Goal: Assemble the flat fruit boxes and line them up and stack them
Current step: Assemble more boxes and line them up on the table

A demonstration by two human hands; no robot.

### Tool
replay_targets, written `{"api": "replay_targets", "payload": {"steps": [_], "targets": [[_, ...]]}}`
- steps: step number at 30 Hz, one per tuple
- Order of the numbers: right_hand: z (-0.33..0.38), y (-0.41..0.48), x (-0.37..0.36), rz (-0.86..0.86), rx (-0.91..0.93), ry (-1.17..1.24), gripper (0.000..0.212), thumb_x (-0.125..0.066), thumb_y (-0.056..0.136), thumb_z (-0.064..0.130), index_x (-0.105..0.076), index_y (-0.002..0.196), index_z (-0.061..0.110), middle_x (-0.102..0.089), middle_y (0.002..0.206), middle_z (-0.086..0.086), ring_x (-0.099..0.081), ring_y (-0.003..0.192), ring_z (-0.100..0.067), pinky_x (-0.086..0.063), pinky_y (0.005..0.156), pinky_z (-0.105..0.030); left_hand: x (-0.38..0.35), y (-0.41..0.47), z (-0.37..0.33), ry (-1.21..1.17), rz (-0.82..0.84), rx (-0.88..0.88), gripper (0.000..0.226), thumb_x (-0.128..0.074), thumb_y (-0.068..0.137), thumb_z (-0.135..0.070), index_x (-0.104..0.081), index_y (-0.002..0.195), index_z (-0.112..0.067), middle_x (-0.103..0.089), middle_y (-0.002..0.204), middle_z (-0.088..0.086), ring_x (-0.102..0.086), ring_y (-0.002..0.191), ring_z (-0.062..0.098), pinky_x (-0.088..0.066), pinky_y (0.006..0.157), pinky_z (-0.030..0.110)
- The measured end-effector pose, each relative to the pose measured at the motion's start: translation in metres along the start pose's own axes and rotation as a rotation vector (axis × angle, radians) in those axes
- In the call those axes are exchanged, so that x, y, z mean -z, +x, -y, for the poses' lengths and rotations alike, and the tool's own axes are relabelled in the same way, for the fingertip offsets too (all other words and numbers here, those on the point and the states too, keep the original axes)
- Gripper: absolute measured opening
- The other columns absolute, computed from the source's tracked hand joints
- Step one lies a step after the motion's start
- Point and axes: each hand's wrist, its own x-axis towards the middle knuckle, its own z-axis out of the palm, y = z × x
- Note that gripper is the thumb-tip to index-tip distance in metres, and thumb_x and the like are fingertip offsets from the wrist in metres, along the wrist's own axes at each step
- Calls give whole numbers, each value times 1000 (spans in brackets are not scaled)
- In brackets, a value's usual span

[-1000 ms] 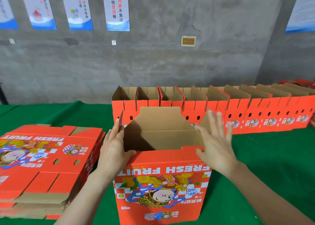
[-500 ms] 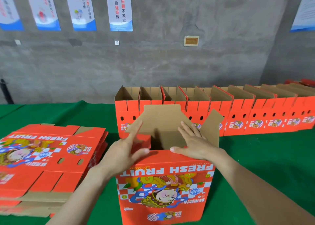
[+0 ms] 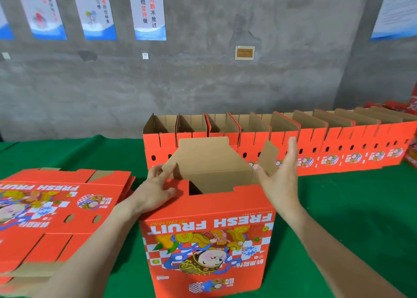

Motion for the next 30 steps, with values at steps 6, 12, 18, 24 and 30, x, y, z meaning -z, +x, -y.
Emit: {"api": "replay_targets", "payload": {"steps": [6,12,18,24,30], "targets": [[-6,-1,17,405,-40,137,46,-55,85,-9,-68,114,24,-65,117,16,-59,106,5,-45,96,-16,-4,2,-3,55,-17,-53,80,-64,89,-34,-15,152,-29,7,158,-5,-24,142,26,-24,115,35],[-10,-12,15,698,109,-112,20,-63,84,3,-78,89,16,-71,109,5,-55,111,6,-32,92,2,-7,3,-4,164,-76,-101,77,-60,91,-27,-15,152,-22,-4,160,0,-14,144,32,-18,117,45],[-6,-12,12,549,92,-100,17,-65,85,7,-76,72,6,-75,81,4,-60,83,18,-43,73,-3,-5,-7,-7,15,-283,-242,70,-73,80,-12,-39,142,-16,-45,132,4,-44,123,23,-33,102,26],[-4,-18,18,472,79,-40,20,-63,84,1,-74,67,6,-73,78,11,-66,81,4,-48,76,-10,-5,-11,-10,-74,-365,-179,29,-48,85,7,-73,89,-8,-66,103,4,-57,101,19,-35,88,17],[0,-19,20,524,141,-85,17,-65,86,5,-74,72,6,-74,78,5,-68,80,-9,-51,77,-26,-4,-8,-13,-31,-113,-25,40,-73,75,-50,-56,87,-17,-61,95,-1,-58,88,18,-42,72,27]]}}
